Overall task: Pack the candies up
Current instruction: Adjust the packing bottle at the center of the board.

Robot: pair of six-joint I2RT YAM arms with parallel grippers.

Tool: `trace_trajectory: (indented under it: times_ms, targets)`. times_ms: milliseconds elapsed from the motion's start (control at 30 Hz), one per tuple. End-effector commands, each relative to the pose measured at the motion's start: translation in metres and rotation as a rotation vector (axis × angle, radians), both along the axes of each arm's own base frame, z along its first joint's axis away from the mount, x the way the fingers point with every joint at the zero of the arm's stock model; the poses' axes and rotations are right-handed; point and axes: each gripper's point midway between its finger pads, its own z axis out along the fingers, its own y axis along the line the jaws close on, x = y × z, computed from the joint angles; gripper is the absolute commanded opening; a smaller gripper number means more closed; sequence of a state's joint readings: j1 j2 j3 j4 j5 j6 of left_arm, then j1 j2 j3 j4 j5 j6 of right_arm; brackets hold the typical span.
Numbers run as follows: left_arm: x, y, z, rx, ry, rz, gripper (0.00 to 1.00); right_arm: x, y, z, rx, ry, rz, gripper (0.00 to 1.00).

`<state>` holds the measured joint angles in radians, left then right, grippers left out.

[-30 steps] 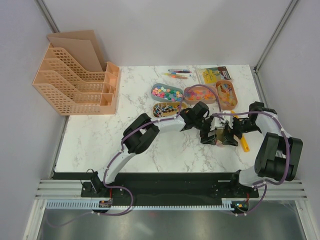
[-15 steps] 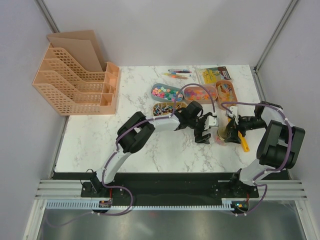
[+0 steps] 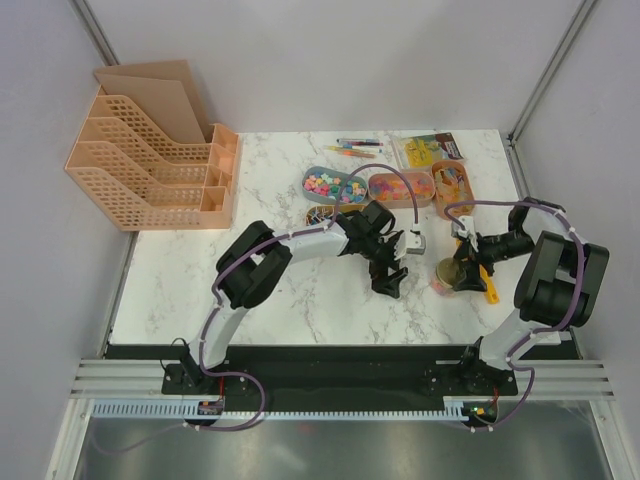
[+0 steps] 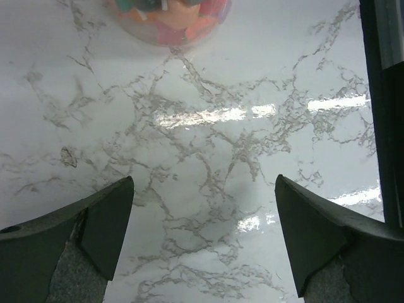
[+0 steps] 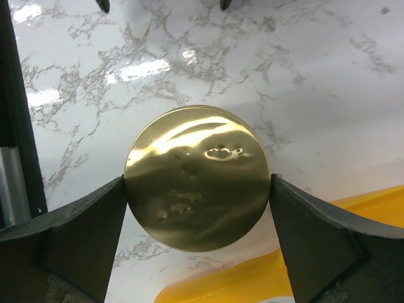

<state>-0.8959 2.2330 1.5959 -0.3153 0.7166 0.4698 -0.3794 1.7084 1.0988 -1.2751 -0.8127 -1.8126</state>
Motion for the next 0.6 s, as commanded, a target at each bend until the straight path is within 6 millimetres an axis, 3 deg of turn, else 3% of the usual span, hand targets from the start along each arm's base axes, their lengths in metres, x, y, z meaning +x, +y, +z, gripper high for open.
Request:
trace_trajectory:
  times_ms: [0, 267, 567]
  targets:
    - [-0.056, 0.080, -0.065, 0.402, 0.309, 0.099, 1.00, -0.041, 0.009, 0.001, 0.008, 0.143, 0.056, 0.98]
    - [-0.053, 0.080, -0.061, 0.393, 0.283, 0.126, 1.00, -0.033, 0.016, 0.018, 0.023, 0.046, 0.049, 0.98]
    - [-0.042, 0.081, -0.029, 0.360, 0.212, 0.155, 1.00, -0.020, 0.022, 0.044, 0.037, -0.035, 0.025, 0.98]
